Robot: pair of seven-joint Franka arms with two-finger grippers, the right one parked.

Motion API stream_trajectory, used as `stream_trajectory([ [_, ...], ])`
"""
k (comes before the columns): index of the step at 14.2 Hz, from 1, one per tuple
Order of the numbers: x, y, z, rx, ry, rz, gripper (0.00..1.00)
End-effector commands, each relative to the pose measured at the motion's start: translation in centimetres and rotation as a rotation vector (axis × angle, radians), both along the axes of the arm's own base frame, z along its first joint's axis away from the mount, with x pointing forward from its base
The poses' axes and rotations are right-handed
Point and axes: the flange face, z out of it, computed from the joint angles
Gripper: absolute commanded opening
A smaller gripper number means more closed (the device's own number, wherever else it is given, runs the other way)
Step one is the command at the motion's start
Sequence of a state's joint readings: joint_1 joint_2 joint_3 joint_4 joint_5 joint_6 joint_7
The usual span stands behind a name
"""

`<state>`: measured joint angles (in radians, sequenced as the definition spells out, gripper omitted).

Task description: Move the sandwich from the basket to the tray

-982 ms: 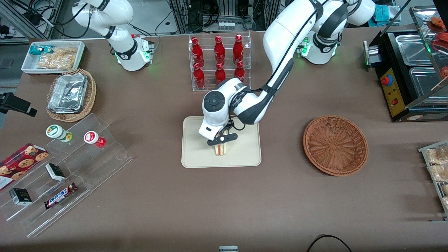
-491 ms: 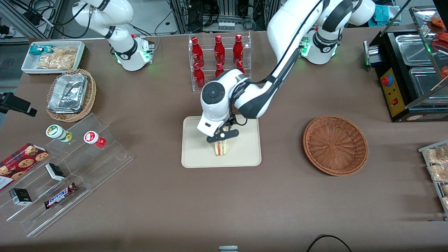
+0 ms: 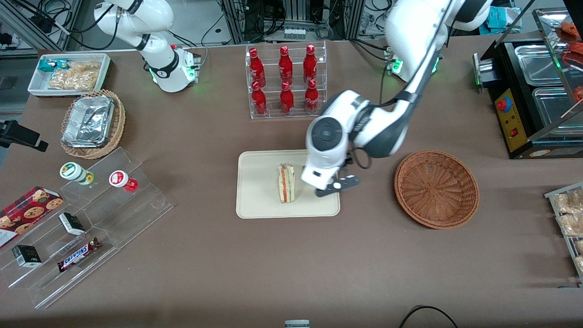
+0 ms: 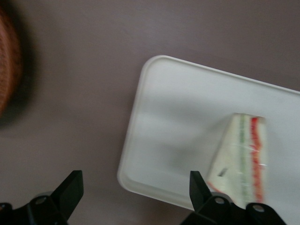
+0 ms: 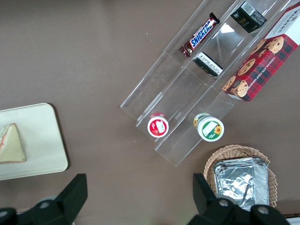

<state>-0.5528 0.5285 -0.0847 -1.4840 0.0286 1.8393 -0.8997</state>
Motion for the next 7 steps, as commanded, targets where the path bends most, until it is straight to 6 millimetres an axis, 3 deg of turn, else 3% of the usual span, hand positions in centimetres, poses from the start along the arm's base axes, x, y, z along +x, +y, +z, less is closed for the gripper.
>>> stream_trajectory([
  [1, -1.6, 6.6, 2.8, -0.006, 0.024, -0.060, 1.00],
  [7, -2.7, 19.0, 7.0, -0.035, 0.100, -0.171, 1.00],
])
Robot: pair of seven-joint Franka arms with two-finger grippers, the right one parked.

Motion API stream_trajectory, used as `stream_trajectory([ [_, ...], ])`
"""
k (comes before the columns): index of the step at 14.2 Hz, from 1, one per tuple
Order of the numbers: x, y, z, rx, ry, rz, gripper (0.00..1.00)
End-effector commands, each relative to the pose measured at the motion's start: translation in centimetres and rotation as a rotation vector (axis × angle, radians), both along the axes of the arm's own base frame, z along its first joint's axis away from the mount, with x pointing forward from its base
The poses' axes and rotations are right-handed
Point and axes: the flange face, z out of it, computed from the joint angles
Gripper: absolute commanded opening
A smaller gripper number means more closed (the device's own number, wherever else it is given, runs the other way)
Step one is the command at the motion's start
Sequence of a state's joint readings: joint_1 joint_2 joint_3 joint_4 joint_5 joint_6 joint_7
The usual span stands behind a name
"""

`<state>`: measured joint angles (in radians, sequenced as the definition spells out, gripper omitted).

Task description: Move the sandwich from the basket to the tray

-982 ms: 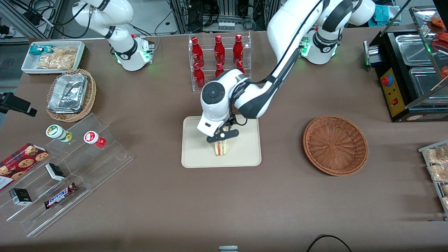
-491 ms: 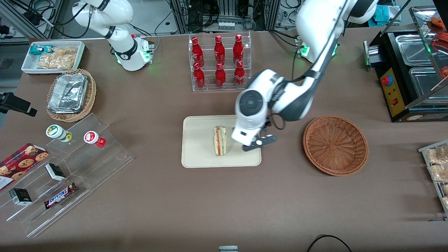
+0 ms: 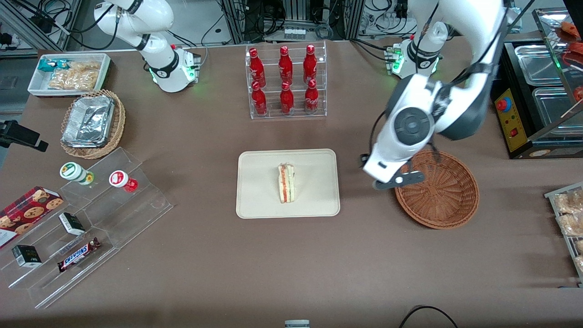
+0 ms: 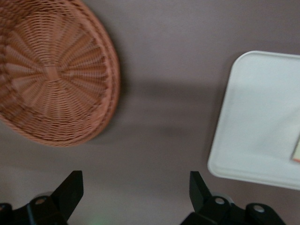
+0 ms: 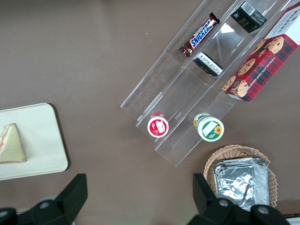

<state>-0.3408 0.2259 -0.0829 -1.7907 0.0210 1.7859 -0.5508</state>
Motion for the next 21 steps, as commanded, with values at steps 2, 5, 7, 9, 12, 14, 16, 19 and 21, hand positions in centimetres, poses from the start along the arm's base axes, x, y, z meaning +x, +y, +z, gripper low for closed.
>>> stream_trajectory([
  [2, -1.9, 7.0, 3.9, -0.035, 0.068, -0.067, 1.00],
  [5, -2.4, 11.7, 7.0, -0.095, 0.101, -0.105, 1.00],
  [7, -2.5, 14.5, 9.3, -0.116, 0.101, -0.132, 1.00],
  [9, -2.4, 16.5, 11.3, -0.136, 0.080, -0.167, 1.00],
  [12, -2.1, 18.2, 15.1, -0.131, 0.021, -0.178, 1.00],
  [14, -1.7, 18.8, 17.4, -0.126, -0.033, -0.173, 1.00],
  [16, -1.2, 20.2, 19.3, -0.109, -0.080, -0.162, 1.00],
  [19, -0.7, 21.3, 20.1, -0.100, -0.125, -0.146, 1.00],
  [21, -0.3, 21.4, 20.3, -0.098, -0.159, -0.146, 1.00],
])
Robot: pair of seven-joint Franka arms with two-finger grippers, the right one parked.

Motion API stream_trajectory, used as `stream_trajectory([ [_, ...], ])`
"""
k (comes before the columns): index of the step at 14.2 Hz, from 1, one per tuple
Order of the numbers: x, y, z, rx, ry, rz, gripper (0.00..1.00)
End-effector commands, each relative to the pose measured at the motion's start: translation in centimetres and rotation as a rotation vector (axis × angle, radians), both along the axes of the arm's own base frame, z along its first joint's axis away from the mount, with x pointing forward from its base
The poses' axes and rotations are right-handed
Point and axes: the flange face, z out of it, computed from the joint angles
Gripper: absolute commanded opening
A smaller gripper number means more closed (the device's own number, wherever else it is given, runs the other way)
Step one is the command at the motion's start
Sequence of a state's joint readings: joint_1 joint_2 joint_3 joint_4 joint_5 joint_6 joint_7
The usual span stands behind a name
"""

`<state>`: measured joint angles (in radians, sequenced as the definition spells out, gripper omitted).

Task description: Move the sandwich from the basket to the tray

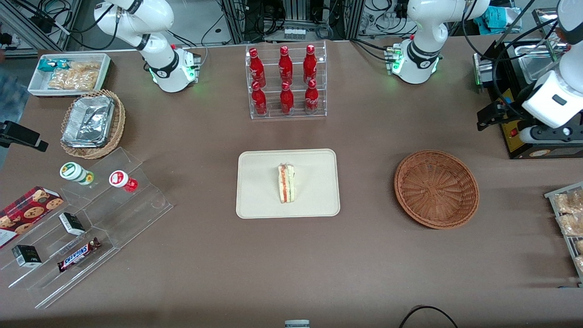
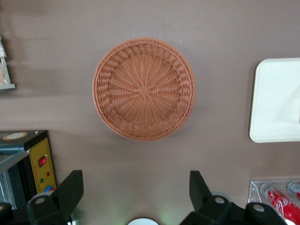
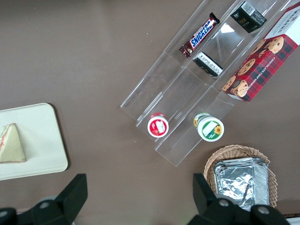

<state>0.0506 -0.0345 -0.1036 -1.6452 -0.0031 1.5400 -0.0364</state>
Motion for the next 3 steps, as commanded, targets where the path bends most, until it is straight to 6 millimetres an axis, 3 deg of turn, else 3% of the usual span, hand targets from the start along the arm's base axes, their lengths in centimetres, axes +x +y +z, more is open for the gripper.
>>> stream_trajectory([
  [1, 0.32, 0.84, 0.50, 0.012, -0.031, -0.003, 1.00],
  [3, 0.34, 1.44, 0.50, 0.013, -0.031, 0.008, 1.00],
])
